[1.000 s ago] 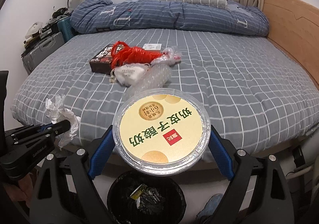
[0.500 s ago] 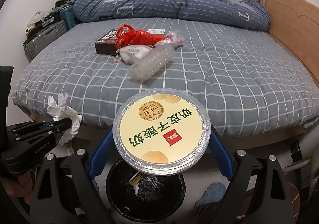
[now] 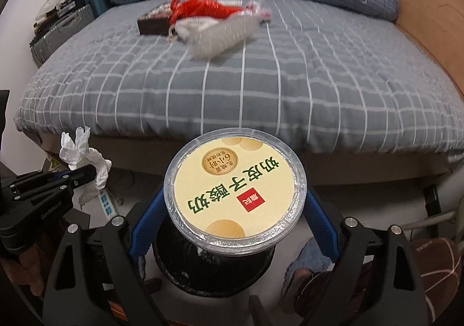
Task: Collect trash
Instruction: 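Lower the yellow-lidded cup over the bin and open the right tool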
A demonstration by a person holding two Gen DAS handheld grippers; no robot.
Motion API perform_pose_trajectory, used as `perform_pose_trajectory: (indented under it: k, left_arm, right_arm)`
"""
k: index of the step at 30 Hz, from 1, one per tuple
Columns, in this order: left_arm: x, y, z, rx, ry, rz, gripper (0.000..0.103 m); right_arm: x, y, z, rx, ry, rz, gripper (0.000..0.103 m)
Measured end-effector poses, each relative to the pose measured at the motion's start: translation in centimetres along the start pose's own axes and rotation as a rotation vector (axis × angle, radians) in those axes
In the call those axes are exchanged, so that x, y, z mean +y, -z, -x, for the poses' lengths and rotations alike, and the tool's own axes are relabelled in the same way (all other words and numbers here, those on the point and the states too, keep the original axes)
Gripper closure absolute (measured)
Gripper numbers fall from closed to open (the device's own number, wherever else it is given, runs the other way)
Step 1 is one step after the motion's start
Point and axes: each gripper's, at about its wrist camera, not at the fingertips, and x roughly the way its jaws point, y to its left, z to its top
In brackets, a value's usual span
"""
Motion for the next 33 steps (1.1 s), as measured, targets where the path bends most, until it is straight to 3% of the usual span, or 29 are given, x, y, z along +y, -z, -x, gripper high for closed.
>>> perform_pose_trajectory:
  k: [7,21,26,33]
  left_arm:
    - [0.0,0.9,-1.9,0.025,-0.011,-0.022,0.096]
    - [3.9,2.2,-5.2,0.103,-0.060,0.044,0.097]
    - [3.0,2.6,-6.8,0.142,-0.039,0.031,0.097]
    - [-0.5,2.3,-8.8,0.182,-0.003,-0.022,0.097]
  right_arm:
    - [0.2,1.6,-3.1,0.080,-0.002,-0.003,0.018]
    - [3.5,2.0,-7.5,0.161,-0.047,0.061,0.017]
    - [3.0,2.5,-8.3,0.163,-0.028,0.070,0.008]
    - [-0.5,3.5,-9.0,0.189,0.026,0.019,0.008]
